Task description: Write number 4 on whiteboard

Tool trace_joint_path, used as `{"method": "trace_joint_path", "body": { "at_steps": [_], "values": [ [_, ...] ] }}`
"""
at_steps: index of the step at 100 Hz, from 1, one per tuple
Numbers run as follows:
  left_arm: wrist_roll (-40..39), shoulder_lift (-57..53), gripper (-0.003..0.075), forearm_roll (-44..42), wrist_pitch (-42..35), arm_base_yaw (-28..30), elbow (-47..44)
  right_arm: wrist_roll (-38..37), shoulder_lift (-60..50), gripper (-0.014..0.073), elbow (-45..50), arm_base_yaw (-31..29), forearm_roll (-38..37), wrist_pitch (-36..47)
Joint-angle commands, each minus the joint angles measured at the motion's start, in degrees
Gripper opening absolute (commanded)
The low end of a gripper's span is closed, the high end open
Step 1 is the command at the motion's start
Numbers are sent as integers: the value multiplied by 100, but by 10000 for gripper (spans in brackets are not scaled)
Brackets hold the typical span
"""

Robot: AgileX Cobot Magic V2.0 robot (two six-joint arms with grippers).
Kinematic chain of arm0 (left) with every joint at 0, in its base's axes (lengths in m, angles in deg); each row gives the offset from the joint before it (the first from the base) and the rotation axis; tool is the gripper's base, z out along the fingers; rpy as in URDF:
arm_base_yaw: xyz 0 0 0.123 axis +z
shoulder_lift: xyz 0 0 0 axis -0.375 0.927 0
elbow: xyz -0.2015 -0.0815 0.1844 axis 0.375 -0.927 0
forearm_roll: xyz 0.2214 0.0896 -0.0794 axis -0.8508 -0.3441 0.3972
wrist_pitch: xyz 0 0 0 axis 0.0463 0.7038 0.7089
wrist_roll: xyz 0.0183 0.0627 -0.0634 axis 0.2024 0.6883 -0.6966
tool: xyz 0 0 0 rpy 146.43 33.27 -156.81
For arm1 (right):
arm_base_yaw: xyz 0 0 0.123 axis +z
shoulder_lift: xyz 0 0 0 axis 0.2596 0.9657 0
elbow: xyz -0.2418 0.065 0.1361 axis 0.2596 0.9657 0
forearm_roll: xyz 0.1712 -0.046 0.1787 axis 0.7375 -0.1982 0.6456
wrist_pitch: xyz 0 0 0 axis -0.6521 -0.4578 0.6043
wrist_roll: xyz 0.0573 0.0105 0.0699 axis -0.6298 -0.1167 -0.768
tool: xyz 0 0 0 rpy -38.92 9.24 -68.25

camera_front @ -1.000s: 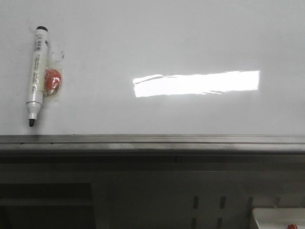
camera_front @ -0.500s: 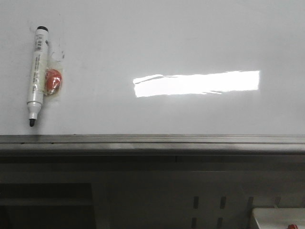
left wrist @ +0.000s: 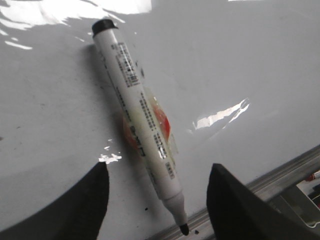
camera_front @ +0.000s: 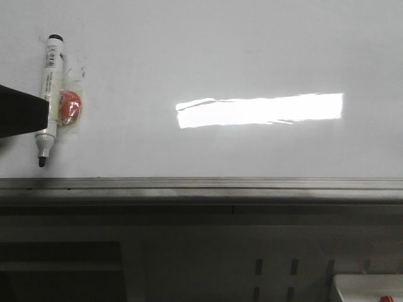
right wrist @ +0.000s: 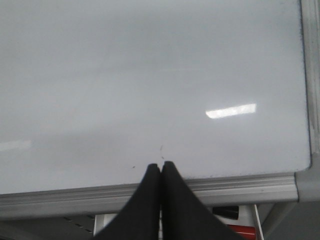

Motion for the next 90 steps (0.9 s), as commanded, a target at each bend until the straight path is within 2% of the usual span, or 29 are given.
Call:
{"method": "trace_joint_path", "body": {
  "at_steps": [1,16,43,52,66,80,90],
  "values": [
    [-85,184,401,55,-757,-42,210,0,55,-64,-211,2,36,433],
    [-155,539,400,45,-1132,-42,223,0,55,-64,-211,2,36,433],
    [-481,945,391,-104,-1229,-42,235,0,55,-64,-211,2,36,433],
    [-481,970,298,-104,-1229,-42,235,0,55,-64,-211,2,36,433],
    [-481,970,-16,-104,-1181,-42,235,0,55,-64,-211,2,36,433],
    [-481,970,-20,-196,-1181,-42,235,0,55,-64,-235,2,36,385],
    [-481,891,-20,-871,-1359,-42,235,0,55,-64,-432,195,83,49]
  ]
}}
